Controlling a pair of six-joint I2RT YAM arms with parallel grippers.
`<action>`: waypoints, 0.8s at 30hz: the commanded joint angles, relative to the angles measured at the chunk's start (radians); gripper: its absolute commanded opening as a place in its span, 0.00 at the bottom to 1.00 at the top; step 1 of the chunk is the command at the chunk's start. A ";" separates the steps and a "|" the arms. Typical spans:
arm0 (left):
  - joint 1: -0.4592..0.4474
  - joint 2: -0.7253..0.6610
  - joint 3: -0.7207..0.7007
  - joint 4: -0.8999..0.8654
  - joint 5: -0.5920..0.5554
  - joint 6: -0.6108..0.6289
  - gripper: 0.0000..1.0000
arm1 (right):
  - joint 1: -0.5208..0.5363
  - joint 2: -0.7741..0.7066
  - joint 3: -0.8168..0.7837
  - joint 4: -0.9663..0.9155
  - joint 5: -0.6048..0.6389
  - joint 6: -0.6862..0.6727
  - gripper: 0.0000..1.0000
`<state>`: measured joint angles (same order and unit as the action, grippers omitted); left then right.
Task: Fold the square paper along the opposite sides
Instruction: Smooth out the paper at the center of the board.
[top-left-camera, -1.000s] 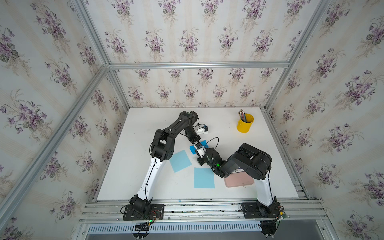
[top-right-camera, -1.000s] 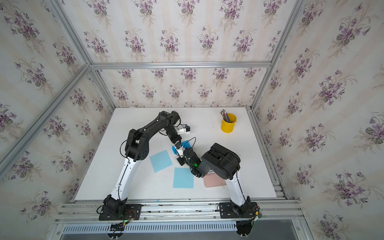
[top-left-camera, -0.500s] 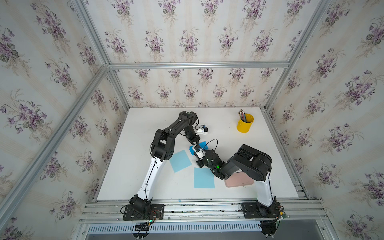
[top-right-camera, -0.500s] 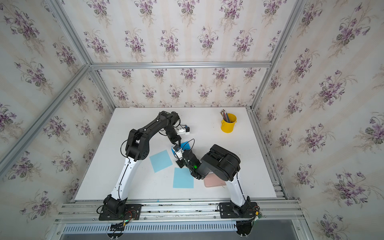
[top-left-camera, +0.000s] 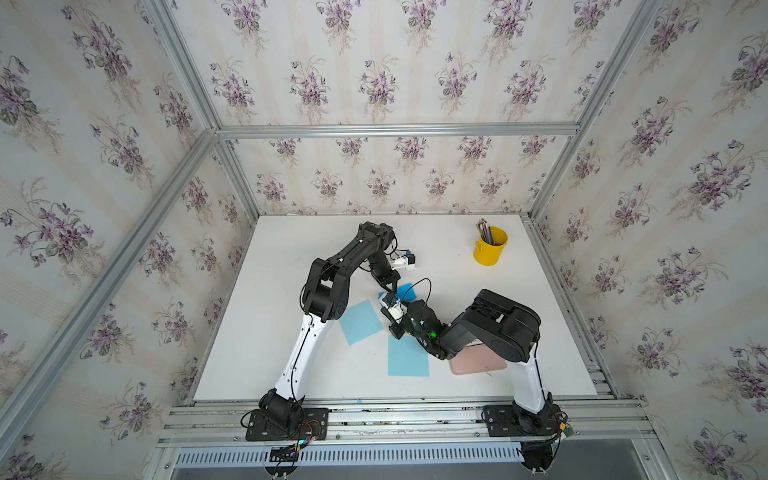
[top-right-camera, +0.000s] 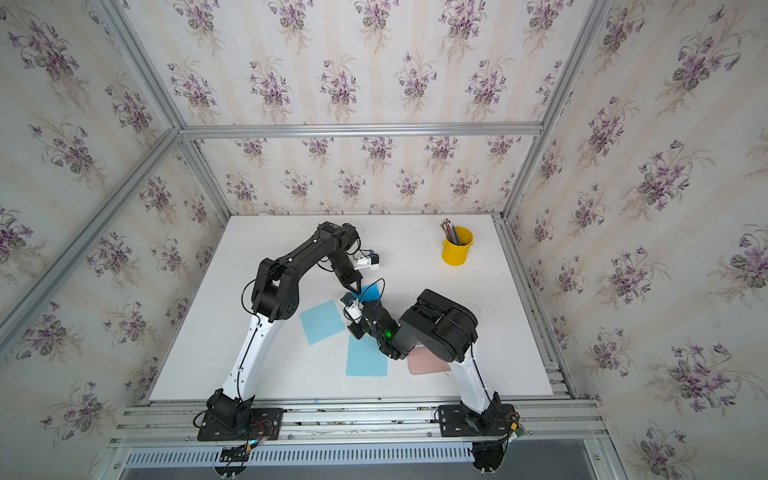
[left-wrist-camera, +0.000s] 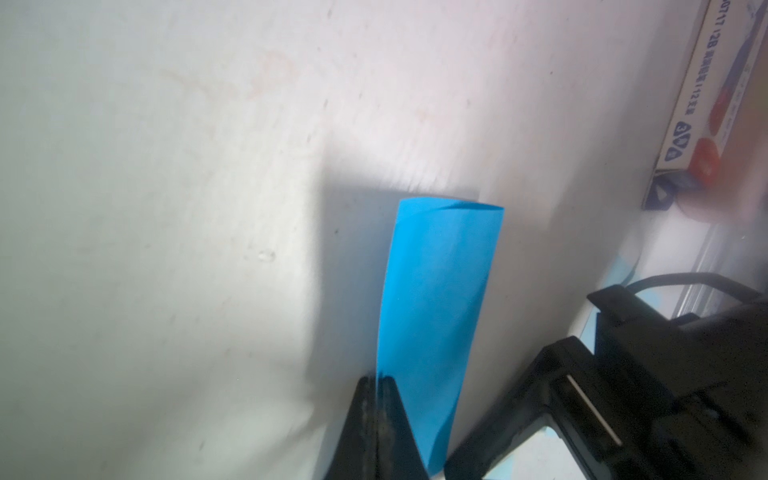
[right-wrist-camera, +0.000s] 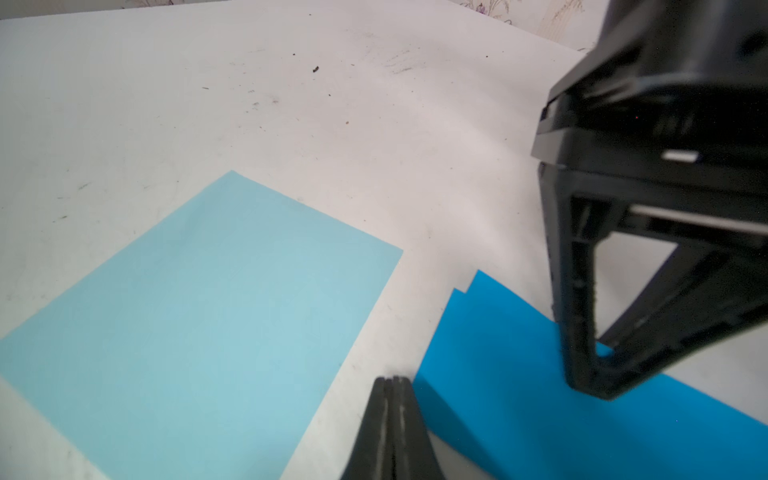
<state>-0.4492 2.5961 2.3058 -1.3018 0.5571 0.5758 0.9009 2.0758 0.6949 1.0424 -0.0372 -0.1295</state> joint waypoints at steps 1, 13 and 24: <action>0.001 0.015 -0.008 0.045 -0.076 0.005 0.00 | 0.005 -0.036 -0.015 -0.094 -0.053 0.023 0.00; 0.002 0.007 -0.015 0.047 -0.069 0.002 0.00 | -0.065 -0.034 0.022 0.038 0.035 0.067 0.00; 0.003 0.016 -0.007 0.044 -0.073 0.001 0.00 | -0.057 0.038 0.007 -0.024 0.100 0.096 0.00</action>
<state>-0.4473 2.5938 2.2997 -1.2968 0.5629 0.5690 0.8391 2.1109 0.7258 1.0691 0.0273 -0.0483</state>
